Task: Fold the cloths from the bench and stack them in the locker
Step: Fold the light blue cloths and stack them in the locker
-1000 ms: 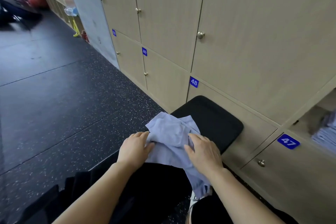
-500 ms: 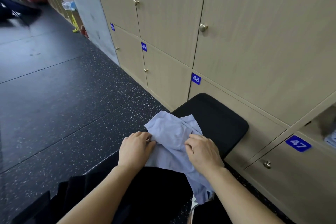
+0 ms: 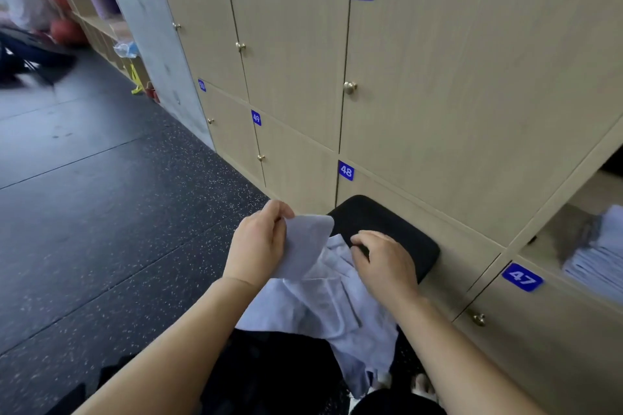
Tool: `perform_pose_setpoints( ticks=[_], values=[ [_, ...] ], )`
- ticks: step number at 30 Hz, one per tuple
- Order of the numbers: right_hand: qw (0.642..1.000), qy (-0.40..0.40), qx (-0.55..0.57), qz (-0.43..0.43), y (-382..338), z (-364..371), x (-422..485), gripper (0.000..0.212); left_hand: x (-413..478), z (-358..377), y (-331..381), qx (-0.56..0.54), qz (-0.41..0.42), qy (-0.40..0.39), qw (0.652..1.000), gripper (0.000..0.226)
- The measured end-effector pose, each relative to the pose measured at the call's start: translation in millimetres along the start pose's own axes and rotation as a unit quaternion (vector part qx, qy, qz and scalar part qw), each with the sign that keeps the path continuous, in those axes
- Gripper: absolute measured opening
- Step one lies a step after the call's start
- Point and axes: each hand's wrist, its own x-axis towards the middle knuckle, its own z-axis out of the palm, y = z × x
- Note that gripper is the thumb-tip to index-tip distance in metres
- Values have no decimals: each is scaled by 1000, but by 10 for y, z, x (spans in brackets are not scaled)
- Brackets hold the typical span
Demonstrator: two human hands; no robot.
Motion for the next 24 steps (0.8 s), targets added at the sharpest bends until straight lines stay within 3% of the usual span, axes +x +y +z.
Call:
perform_pose_setpoints(
  ticks=[4,10,12,15,18,24],
  values=[
    [980,-18,173,93,-168,-420,46,46,52,-218,424,-77,4,10,997,24],
    [910,-17,389,143,-418,-996,-36,51,11,-479,924,-214,-12,6,977,39],
    [899,-15,414,142,-495,-1218,-103,49,-21,-548,1065,-261,-37,-3,965,41],
    [880,-44,453,139,-539,-1461,-207,25,-70,-625,1240,-320,-57,-13,946,39],
    [869,-69,472,133,-583,-1648,-306,28,-144,-709,1441,-363,-57,-21,930,39],
    [871,-12,484,89,-687,-1971,-450,17,-199,-868,1680,-402,-60,-32,913,23]
  ],
)
